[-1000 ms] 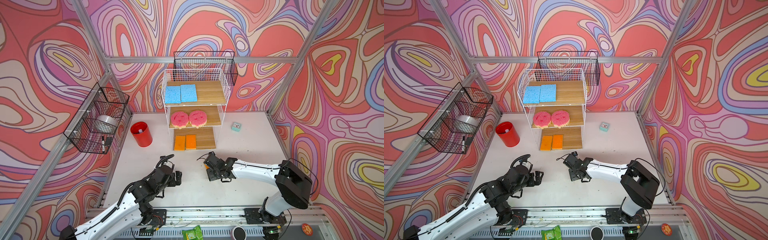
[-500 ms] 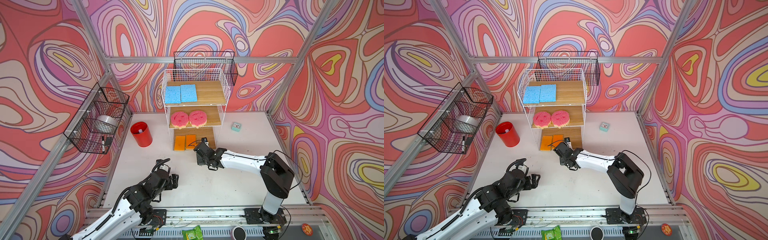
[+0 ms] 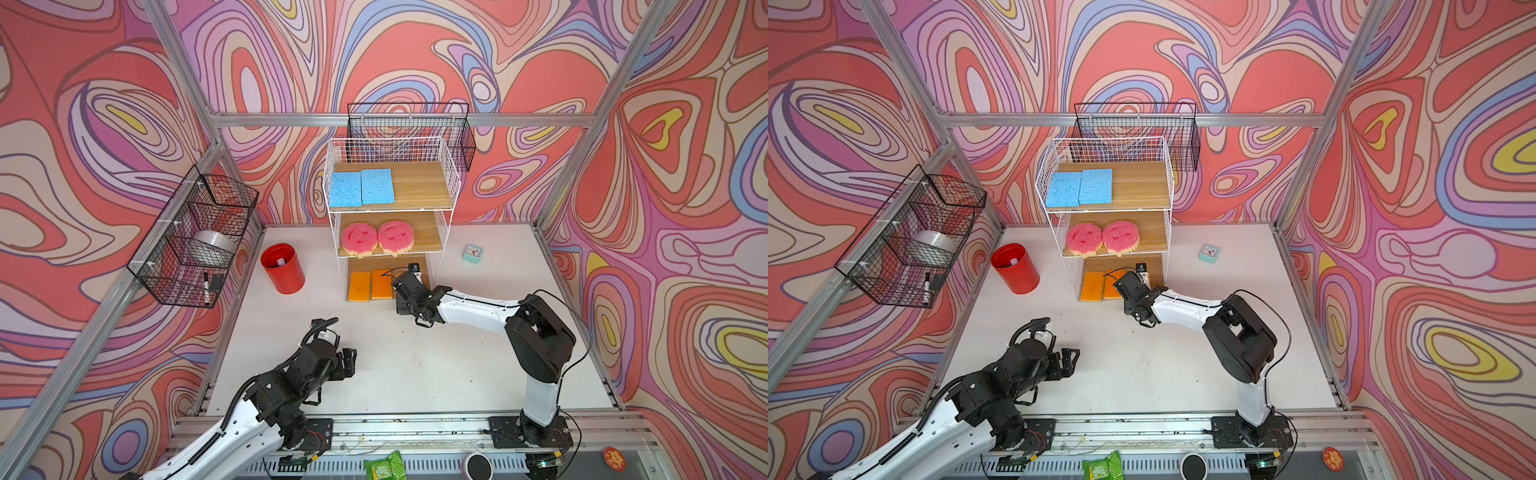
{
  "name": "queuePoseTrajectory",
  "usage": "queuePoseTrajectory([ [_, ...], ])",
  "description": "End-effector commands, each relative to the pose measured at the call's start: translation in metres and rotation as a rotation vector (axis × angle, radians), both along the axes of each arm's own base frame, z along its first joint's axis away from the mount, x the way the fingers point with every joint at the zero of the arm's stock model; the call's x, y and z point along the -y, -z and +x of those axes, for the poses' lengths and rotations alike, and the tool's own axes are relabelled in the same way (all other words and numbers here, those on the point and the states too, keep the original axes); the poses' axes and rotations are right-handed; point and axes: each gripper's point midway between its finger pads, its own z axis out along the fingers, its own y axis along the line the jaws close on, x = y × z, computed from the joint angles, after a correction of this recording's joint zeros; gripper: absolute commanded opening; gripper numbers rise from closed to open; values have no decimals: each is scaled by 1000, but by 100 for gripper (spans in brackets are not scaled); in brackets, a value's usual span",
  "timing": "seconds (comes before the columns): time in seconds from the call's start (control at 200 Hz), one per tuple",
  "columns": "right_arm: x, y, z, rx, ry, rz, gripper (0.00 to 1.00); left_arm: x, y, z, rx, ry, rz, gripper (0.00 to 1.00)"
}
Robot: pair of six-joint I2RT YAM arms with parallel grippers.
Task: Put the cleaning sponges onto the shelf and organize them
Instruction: 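Carry the sponge with the right gripper to the bottom shelf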
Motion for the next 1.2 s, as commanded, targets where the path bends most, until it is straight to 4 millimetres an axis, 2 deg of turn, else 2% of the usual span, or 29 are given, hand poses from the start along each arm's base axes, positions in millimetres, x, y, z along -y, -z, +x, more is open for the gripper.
queuePoseTrajectory([
  [0.0,-3,3,12,25,-5,-14,69,-1,4,0,-5,4,12,87],
  [0.195,8,6,24,28,34,-57,69,0,1,1,2,7,10,87],
  [0.991,-3,19,45,13,33,-46,72,3,5,3,-15,21,38,86],
  [1.192,-8,23,48,1,20,-44,76,1,2,3,-7,15,37,86],
])
